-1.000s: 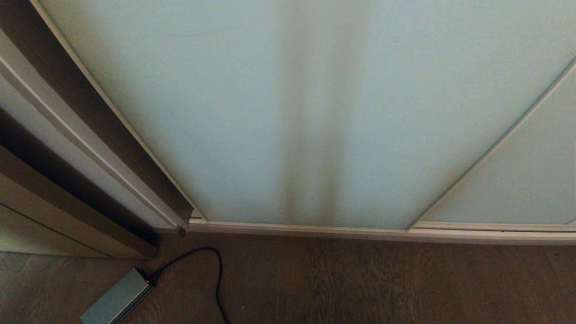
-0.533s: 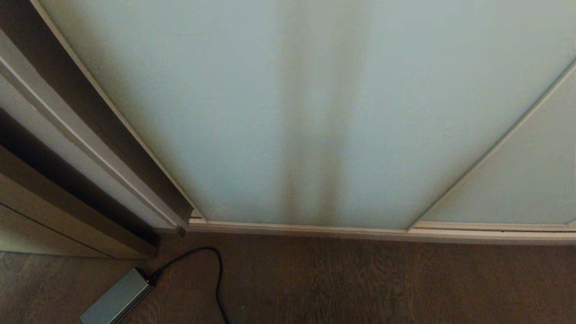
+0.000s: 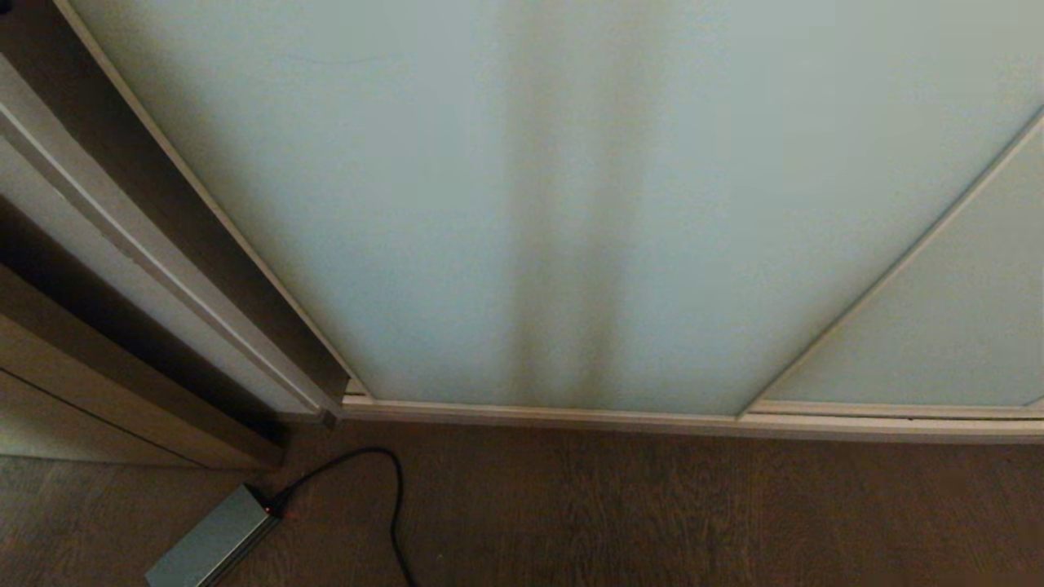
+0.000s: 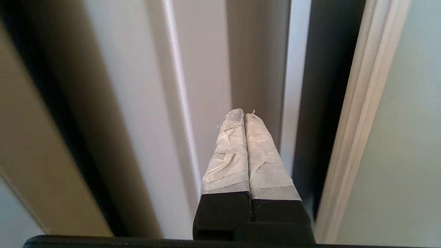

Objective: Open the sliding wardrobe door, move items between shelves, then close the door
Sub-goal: Close the door, then open the door

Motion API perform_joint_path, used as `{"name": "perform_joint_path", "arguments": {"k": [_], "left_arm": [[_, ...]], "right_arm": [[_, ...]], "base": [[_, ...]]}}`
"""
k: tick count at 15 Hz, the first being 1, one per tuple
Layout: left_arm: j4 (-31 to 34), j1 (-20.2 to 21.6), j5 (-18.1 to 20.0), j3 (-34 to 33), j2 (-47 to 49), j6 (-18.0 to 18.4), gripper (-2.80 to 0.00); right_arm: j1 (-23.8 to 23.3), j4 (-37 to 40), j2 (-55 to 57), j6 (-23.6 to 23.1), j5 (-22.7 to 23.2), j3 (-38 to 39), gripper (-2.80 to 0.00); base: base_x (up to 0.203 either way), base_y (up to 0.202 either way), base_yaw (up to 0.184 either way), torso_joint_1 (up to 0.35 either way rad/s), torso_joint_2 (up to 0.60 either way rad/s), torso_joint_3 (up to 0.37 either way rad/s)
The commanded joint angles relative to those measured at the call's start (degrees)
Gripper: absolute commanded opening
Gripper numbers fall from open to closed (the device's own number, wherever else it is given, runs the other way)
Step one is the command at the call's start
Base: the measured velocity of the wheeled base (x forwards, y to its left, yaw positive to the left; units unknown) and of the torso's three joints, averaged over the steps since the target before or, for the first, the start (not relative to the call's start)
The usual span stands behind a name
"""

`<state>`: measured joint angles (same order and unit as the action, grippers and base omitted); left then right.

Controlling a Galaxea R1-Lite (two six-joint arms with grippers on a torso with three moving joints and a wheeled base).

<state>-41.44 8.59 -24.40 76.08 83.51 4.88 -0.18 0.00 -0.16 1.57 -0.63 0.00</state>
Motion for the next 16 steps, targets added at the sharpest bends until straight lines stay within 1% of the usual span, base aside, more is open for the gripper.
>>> {"name": "perform_joint_path", "arguments": {"k": [1,4,6,9,11,13,15,16], "left_arm": [[4.5,0.2,1.0,5.9,3.3,-2.1,-2.8],[8.6,0.4,3.8,11.8,7.6,-3.0,-2.8],[9.7,0.4,5.1,12.9,8.5,-3.1,-2.8],[11.3,0.4,7.6,18.9,13.2,-3.2,-2.8],[13.3,0.3,9.4,21.1,13.8,-3.1,-2.8],[16.4,0.3,12.5,22.8,14.1,-3.3,-2.8],[17.2,0.3,15.1,22.9,13.9,-4.1,-2.8],[17.2,0.3,15.5,22.9,14.0,-4.1,-2.8]], "right_arm": [[0.0,0.0,0.0,0.0,0.0,0.0,-2.8],[0.0,0.0,0.0,0.0,0.0,0.0,-2.8],[0.0,0.0,0.0,0.0,0.0,0.0,-2.8],[0.0,0.0,0.0,0.0,0.0,0.0,-2.8],[0.0,0.0,0.0,0.0,0.0,0.0,-2.8],[0.0,0.0,0.0,0.0,0.0,0.0,-2.8],[0.0,0.0,0.0,0.0,0.0,0.1,-2.8],[0.0,0.0,0.0,0.0,0.0,0.1,-2.8]], "base": [[0.0,0.0,0.0,0.0,0.0,0.0],[0.0,0.0,0.0,0.0,0.0,0.0],[0.0,0.0,0.0,0.0,0.0,0.0],[0.0,0.0,0.0,0.0,0.0,0.0],[0.0,0.0,0.0,0.0,0.0,0.0],[0.0,0.0,0.0,0.0,0.0,0.0],[0.0,0.0,0.0,0.0,0.0,0.0],[0.0,0.0,0.0,0.0,0.0,0.0]]}}
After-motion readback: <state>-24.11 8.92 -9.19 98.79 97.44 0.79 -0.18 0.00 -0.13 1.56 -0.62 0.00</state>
